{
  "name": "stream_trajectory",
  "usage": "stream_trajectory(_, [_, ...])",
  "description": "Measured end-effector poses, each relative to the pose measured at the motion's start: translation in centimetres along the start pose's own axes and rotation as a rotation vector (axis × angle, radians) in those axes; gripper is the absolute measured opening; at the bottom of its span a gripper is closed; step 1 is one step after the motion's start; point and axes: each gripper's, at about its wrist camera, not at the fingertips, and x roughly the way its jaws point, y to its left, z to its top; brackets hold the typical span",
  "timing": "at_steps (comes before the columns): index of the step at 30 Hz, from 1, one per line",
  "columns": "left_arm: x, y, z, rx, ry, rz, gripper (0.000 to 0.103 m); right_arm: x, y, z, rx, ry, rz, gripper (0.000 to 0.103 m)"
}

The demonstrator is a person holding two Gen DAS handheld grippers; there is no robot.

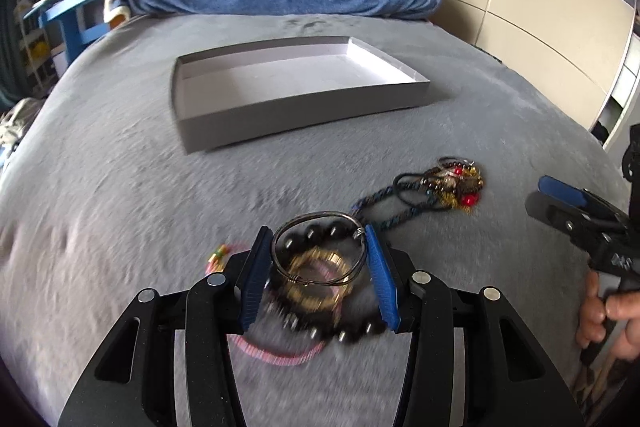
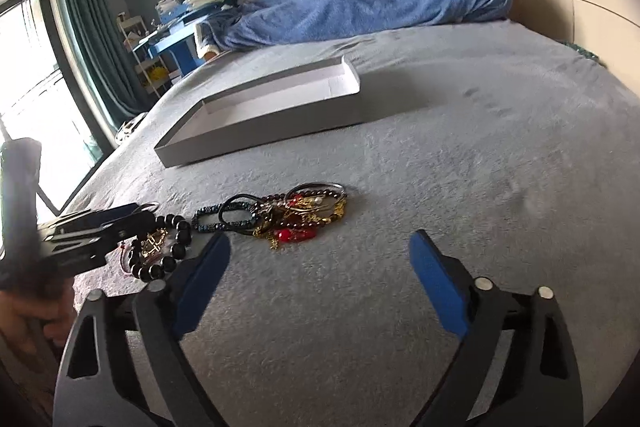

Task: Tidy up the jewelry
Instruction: 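Lower the left tool onto the pile and close on the thin silver ring, then close the right tool on the black cord ring while the left tool lifts the silver ring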

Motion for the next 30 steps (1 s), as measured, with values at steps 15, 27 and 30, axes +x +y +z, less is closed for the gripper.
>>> stream_trajectory(15, [-3.0,2.1,-3.1,-0.043,-0.022,0.047,0.049,5.3,7.2,1.9,-0.259,0.104,0.081,0.058])
stream_trajectory(27, [-2.9,2.3,-3.5,-0.049,-0.023,0.041,0.049,9.2,7.8,2.5,-0.231,0.219,0.11,0.022])
stream_trajectory(30, [-2.8,2.2,-3.5,-0.045,-0.022,0.039,0.049,9.6,7.5,2.5,-0.205,0.23,0.122,0.02])
